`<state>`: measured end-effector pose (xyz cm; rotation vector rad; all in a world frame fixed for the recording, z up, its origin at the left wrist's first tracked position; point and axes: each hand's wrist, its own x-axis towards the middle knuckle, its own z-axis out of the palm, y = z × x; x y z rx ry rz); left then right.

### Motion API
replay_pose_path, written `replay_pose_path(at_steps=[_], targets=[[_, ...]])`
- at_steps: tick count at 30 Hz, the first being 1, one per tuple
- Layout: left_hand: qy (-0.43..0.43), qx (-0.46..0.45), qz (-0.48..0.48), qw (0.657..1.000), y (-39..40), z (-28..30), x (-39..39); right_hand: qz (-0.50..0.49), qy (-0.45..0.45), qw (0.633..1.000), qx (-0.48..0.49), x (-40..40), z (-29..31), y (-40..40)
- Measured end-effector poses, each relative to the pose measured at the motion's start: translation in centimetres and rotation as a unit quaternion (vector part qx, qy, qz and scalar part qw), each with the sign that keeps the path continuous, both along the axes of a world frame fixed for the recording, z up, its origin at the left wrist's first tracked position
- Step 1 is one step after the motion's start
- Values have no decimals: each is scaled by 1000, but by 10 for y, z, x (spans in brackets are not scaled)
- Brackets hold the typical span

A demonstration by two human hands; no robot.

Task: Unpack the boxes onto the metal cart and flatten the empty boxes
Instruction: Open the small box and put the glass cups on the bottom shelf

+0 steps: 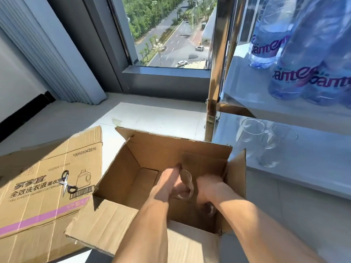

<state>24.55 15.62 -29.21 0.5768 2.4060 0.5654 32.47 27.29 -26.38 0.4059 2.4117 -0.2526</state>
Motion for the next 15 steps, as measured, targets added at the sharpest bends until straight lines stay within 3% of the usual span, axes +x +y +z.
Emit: replay_pose_path(at_steps=[3,7,11,15], targets=[[49,-81,-46,994,-7,42,-6,-111,64,990,-64,8,15,6],[62,-110,-58,990,-11,123,-10,-213,156,952,-152,14,79,21],[71,-78,-31,994,0,204,-12,-214,232,938,-143,22,139,32],[76,10,10,997,27,253,9,-227,237,920,-216,36,180,50]])
